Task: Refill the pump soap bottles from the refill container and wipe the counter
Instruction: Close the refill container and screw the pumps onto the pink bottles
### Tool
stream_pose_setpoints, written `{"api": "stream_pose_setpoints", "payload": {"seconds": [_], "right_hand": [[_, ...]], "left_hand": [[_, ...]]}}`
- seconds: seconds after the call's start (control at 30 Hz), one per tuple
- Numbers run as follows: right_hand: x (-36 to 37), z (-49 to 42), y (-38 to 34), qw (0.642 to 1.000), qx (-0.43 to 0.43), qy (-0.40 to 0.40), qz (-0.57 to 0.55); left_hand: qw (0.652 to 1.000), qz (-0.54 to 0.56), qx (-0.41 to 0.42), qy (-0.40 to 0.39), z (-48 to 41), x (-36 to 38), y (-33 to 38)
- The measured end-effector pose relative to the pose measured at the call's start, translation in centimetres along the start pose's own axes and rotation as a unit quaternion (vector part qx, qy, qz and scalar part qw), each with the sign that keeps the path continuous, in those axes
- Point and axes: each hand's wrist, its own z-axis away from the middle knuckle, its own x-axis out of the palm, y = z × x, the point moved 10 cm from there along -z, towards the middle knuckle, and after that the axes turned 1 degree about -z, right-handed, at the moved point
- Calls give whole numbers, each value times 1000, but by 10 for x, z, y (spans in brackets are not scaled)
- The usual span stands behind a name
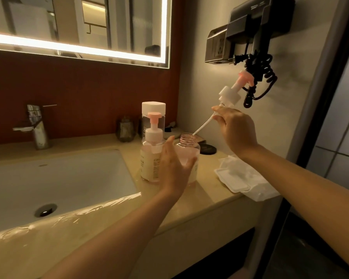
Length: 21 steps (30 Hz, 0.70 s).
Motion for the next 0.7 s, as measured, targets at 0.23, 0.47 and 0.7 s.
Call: {"api": "stream_pose_setpoints", "payload": {"seconds": [0.23,0.47,0.7], "right_hand": [[26,11,-30,993,-76,-86,-29],[48,37,-48,974,-45,-192,-108],[39,55,-73,967,-40,-208,-144]], "left_hand": [[996,9,-68,-51,-12,27,-14],[998,-13,-32,-58,-6,26,-14],[999,25,1,-24,12,-6,-14]]}}
